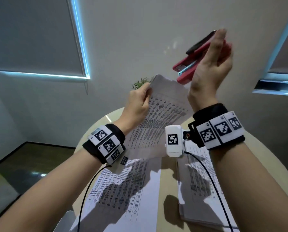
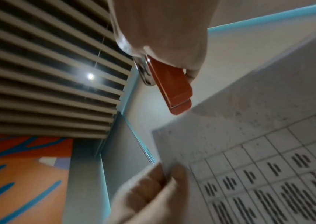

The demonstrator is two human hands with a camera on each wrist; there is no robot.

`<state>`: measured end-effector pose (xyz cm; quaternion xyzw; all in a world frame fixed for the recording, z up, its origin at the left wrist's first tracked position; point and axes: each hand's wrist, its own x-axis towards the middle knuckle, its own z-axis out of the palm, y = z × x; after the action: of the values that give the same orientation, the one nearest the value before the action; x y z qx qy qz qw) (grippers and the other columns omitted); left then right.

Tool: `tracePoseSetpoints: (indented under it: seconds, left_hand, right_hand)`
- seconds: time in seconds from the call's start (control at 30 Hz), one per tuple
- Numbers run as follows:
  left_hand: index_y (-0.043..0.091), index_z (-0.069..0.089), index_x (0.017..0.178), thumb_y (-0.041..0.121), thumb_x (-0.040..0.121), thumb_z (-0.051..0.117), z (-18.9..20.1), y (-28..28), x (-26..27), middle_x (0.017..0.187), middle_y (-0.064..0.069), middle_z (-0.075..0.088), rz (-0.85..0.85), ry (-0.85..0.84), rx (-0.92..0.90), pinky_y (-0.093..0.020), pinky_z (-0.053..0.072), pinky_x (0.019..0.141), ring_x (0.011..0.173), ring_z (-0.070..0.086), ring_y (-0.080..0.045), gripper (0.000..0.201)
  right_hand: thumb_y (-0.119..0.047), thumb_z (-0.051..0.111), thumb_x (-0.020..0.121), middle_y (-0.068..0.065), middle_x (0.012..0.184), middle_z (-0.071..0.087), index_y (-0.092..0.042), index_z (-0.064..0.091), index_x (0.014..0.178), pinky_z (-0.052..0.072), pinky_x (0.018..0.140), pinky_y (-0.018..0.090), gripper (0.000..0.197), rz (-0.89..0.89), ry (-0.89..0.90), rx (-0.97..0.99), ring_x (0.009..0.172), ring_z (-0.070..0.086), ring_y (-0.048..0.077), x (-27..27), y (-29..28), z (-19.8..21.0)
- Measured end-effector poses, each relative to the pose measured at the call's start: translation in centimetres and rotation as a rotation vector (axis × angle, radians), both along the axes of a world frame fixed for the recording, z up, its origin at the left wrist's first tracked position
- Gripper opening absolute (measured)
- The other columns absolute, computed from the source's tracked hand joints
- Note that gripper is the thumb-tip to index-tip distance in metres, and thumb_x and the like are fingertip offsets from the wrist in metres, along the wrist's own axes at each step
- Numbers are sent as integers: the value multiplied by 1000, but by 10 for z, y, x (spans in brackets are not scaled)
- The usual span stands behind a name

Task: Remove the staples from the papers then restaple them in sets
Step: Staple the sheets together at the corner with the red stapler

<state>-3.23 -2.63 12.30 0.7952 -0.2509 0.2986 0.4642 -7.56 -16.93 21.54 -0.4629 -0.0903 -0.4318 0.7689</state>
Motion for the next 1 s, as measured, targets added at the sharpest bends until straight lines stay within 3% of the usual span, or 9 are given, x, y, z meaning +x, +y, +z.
tracePoseSetpoints:
  seconds: [0.07, 0.17, 0.23, 0.33, 0.53, 0.63, 0.7, 0.8, 1.0]
  left_hand:
    - [-3, 59, 99, 3, 97, 44, -2, -5, 2, 80, -18, 64, -19, -7, 10, -44, 47, 54, 67, 59, -32, 16]
    - [-4, 58, 96, 8, 99, 42, -5, -8, 1, 79, -21, 62, -37, 3, 14, -44, 45, 53, 62, 55, -33, 20]
    - [-4, 57, 91, 6, 100, 42, -8, -7, -1, 74, -22, 59, -28, 13, 32, -41, 35, 50, 56, 46, -31, 20]
    - [-3, 56, 90, 9, 101, 42, -12, -6, 0, 76, -25, 59, -28, 31, 40, -46, 37, 51, 61, 50, -40, 22]
    - [-4, 58, 92, 9, 101, 42, -9, -10, -2, 75, -23, 60, -20, 2, 64, -42, 34, 50, 58, 47, -37, 22]
    - [-2, 54, 86, 3, 97, 43, -8, -15, -8, 66, -16, 56, -52, -19, 116, -32, 30, 47, 49, 38, -20, 17]
    - [9, 47, 79, -5, 91, 41, -7, -20, -13, 58, 1, 43, -62, -43, 149, -23, 23, 49, 50, 30, -9, 19]
    - [19, 40, 78, -6, 86, 39, -5, -25, -16, 57, 9, 34, -74, -45, 155, -23, 20, 50, 50, 27, -7, 27]
    - [13, 44, 78, 1, 91, 40, -9, -25, -15, 58, 3, 37, -109, -31, 145, -26, 22, 51, 52, 27, -11, 18]
  right_hand:
    - [-29, 52, 101, 3, 73, 61, -14, 49, 85, 59, 66, 31, 22, 45, 34, -30, 66, 67, 13, 1, 7, -1]
    - [-37, 56, 96, 17, 80, 62, -17, 51, 82, 59, 77, 53, 25, 61, 71, -59, 74, 67, 33, 5, 12, -6]
    - [-36, 57, 97, 14, 77, 61, -16, 52, 79, 59, 75, 51, 27, 57, 90, -29, 73, 65, 34, 6, 12, -7]
    - [-32, 57, 98, 9, 72, 59, -13, 53, 78, 59, 68, 45, 28, 64, 73, 27, 69, 64, 31, 8, 10, -6]
    - [-30, 57, 98, 5, 68, 59, -12, 54, 75, 60, 64, 44, 29, 20, 93, 28, 65, 64, 28, 12, 7, -10]
    - [-31, 59, 96, 6, 68, 58, -13, 55, 73, 59, 64, 47, 30, -9, 110, 28, 66, 63, 29, 15, 9, -14]
    - [-29, 59, 97, 4, 66, 58, -13, 55, 71, 59, 62, 44, 30, -13, 97, 41, 64, 63, 26, 15, 9, -15]
    - [-26, 58, 98, -2, 59, 59, -13, 56, 70, 58, 60, 39, 31, -24, 70, 65, 56, 63, 20, 15, 9, -13]
    - [-20, 57, 99, -9, 45, 54, -14, 54, 63, 52, 49, 32, 37, -47, 81, 88, 42, 57, 12, 13, 5, -10]
